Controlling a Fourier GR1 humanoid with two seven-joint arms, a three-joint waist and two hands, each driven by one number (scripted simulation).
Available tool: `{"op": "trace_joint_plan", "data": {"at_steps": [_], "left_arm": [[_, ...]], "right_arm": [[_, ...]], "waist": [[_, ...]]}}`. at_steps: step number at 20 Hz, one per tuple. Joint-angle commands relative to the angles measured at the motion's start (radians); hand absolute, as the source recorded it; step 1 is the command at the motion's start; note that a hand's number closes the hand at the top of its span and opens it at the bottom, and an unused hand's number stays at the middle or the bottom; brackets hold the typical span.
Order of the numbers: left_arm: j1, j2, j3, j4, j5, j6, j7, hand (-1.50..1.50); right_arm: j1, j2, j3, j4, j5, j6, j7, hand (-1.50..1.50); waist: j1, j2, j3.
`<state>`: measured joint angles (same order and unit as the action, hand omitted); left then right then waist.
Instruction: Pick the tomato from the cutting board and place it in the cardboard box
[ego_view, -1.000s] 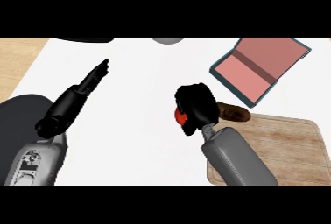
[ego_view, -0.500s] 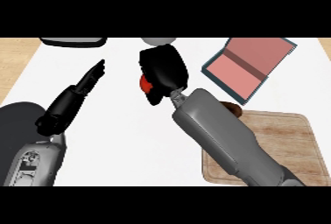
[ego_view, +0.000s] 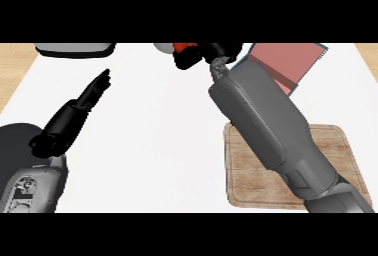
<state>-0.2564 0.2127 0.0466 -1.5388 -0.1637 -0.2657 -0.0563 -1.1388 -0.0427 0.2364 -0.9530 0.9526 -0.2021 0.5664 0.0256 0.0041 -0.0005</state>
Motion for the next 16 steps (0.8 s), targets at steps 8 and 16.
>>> {"op": "trace_joint_plan", "data": {"at_steps": [8, 16], "left_arm": [[0.019, 0.004, 0.000, -0.016, -0.003, -0.012, -0.009, 0.00], [-0.001, 0.006, 0.010, 0.021, 0.011, -0.028, -0.018, 0.00]], "right_arm": [[-0.070, -0.208, -0.180, 0.326, -0.024, -0.044, -0.194, 1.50], [-0.169, -0.315, -0.249, 0.560, -0.099, 0.285, -0.252, 1.50]], "waist": [[-0.001, 0.005, 0.000], [0.014, 0.012, 0.000]]}}
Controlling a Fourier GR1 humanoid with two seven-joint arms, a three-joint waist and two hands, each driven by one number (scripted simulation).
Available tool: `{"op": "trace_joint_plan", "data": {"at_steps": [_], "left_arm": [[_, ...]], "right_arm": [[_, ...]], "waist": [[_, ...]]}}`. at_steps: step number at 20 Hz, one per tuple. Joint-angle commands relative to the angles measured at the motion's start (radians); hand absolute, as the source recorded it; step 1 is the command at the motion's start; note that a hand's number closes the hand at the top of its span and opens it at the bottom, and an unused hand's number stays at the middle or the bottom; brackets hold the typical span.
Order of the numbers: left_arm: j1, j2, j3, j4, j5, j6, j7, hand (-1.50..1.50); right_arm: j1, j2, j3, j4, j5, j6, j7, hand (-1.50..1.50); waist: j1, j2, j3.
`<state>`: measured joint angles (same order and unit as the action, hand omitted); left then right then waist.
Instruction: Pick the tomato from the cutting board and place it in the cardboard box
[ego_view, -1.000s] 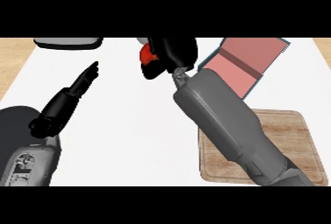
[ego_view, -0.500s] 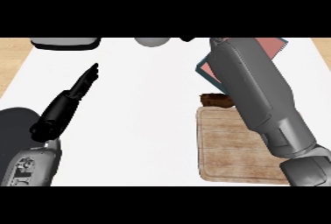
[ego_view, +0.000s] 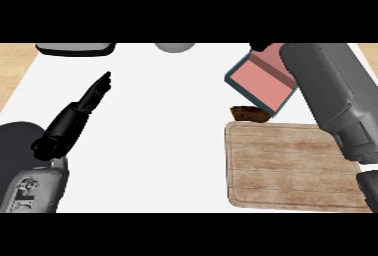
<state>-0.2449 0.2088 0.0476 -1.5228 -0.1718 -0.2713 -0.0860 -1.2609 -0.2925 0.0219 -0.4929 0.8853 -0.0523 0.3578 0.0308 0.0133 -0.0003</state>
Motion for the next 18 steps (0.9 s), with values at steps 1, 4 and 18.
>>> {"op": "trace_joint_plan", "data": {"at_steps": [1, 4, 18], "left_arm": [[0.000, -0.012, -0.008, -0.051, 0.011, -0.003, 0.042, 0.00], [0.011, -0.011, -0.009, -0.004, -0.008, 0.004, -0.025, 0.00], [-0.023, -0.017, -0.004, -0.046, 0.004, 0.001, 0.061, 0.00]], "right_arm": [[0.026, -0.069, -0.040, 0.111, -0.037, 0.087, -0.117, 1.50], [0.004, -0.061, -0.014, 0.186, -0.004, 0.138, -0.130, 1.50], [0.023, -0.144, -0.206, 0.178, -0.193, 0.168, -0.502, -1.50]], "waist": [[0.007, 0.000, 0.001], [0.013, 0.005, 0.000], [0.001, 0.001, 0.004]]}}
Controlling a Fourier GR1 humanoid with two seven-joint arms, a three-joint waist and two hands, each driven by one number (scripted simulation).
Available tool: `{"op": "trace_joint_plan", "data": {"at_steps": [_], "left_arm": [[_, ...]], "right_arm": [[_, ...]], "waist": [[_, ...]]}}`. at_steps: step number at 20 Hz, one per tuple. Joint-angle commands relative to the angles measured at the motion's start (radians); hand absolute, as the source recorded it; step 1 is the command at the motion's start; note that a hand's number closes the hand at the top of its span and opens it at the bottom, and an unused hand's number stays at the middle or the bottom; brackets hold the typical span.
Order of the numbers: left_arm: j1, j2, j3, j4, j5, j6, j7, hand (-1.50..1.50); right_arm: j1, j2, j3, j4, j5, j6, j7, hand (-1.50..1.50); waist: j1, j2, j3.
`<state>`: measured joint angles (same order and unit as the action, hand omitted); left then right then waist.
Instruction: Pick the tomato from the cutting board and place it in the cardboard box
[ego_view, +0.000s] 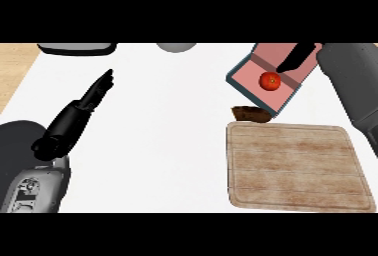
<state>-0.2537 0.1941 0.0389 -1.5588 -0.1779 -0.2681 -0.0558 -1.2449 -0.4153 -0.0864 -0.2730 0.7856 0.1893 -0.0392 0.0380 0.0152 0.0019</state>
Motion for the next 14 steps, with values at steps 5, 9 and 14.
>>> {"op": "trace_joint_plan", "data": {"at_steps": [5, 9, 14], "left_arm": [[0.003, -0.006, -0.001, 0.007, -0.007, 0.009, 0.002, 0.00], [-0.003, 0.014, 0.020, -0.006, 0.021, -0.017, 0.008, 0.00], [-0.020, 0.002, 0.019, 0.056, 0.013, -0.011, -0.022, 0.00]], "right_arm": [[-0.014, 0.001, -0.403, -0.062, -0.386, -0.168, -0.104, -1.50], [0.029, -0.010, -0.501, -0.031, -0.471, -0.222, -0.100, -1.50], [0.086, -0.101, -0.550, -0.012, -0.516, -0.191, -0.188, -1.50]], "waist": [[-0.012, 0.003, 0.004], [-0.001, 0.002, 0.001], [-0.003, 0.005, 0.000]]}}
